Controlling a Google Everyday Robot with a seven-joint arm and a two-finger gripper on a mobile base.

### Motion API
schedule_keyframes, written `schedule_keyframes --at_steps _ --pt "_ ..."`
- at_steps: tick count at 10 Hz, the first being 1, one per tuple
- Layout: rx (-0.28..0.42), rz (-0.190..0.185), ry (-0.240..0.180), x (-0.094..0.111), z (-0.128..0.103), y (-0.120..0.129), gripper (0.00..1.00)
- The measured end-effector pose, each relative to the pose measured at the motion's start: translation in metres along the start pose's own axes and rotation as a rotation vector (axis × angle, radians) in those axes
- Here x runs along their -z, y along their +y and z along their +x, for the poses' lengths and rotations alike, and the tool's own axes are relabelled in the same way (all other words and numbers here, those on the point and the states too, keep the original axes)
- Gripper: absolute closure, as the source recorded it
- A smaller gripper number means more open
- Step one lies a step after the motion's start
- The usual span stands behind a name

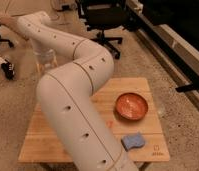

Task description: Place the ceramic cup over the eraser

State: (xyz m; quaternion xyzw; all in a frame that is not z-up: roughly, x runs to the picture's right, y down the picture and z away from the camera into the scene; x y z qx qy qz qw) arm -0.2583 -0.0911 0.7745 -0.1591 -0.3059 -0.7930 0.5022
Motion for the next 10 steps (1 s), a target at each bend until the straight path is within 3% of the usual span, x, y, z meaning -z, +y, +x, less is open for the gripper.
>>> schedule_keyframes --at_steps 8,9,10 --pt "0.031 0.002 -0.041 -0.031 -0.001 -0.019 1.00" --pt "0.034 -0.001 -0.049 -0.037 -0.001 -0.020 0.98" --pt "0.040 0.002 -0.051 -0.040 -0.005 -0.024 0.90"
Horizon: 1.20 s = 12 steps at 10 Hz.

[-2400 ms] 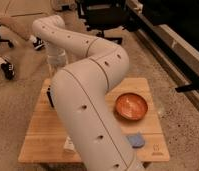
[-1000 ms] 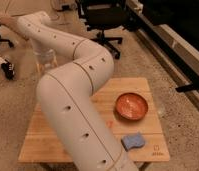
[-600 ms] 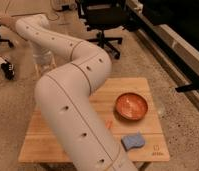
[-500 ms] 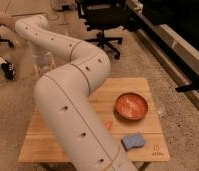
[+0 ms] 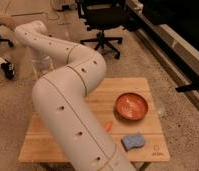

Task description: Place the ceramic cup over the eraser

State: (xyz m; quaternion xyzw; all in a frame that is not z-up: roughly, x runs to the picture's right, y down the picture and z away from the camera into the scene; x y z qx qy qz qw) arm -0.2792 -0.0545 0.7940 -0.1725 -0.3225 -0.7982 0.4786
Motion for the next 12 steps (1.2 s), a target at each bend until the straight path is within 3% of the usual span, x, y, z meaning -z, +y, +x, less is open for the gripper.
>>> schedule_keyframes --at_steps 3,4,5,12 --pt "-0.001 -0.002 -0.002 -0.009 0.000 0.000 0.61" --pt "0.001 -0.003 -0.009 -0.014 -0.002 -0.003 0.47" --pt "0.000 -0.004 -0.010 -0.016 -0.002 -0.003 0.40" --pt "-0.003 -0.008 -0.025 -0.038 -0.001 -0.006 0.37"
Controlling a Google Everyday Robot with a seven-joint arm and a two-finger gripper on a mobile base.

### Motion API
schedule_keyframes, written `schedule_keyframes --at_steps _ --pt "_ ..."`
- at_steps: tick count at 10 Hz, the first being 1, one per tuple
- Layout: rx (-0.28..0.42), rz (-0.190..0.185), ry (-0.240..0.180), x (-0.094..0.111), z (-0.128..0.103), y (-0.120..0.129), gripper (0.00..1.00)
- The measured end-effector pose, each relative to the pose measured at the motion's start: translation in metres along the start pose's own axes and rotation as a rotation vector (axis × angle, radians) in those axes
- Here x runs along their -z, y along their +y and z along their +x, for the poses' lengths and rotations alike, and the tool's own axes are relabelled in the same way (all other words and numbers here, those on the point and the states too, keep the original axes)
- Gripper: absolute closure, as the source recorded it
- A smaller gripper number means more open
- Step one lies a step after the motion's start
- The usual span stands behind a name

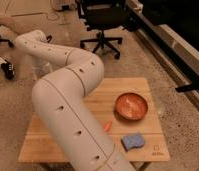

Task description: Place the ceramic cup over the eraser

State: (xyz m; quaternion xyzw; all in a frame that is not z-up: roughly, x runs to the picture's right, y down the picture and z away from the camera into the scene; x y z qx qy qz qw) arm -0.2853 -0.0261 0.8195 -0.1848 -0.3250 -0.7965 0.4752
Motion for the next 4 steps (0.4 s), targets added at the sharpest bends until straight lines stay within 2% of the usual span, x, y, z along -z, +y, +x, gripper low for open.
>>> schedule_keyframes --at_steps 4 --pt "0.000 -0.002 -0.007 -0.013 -0.003 -0.002 0.37"
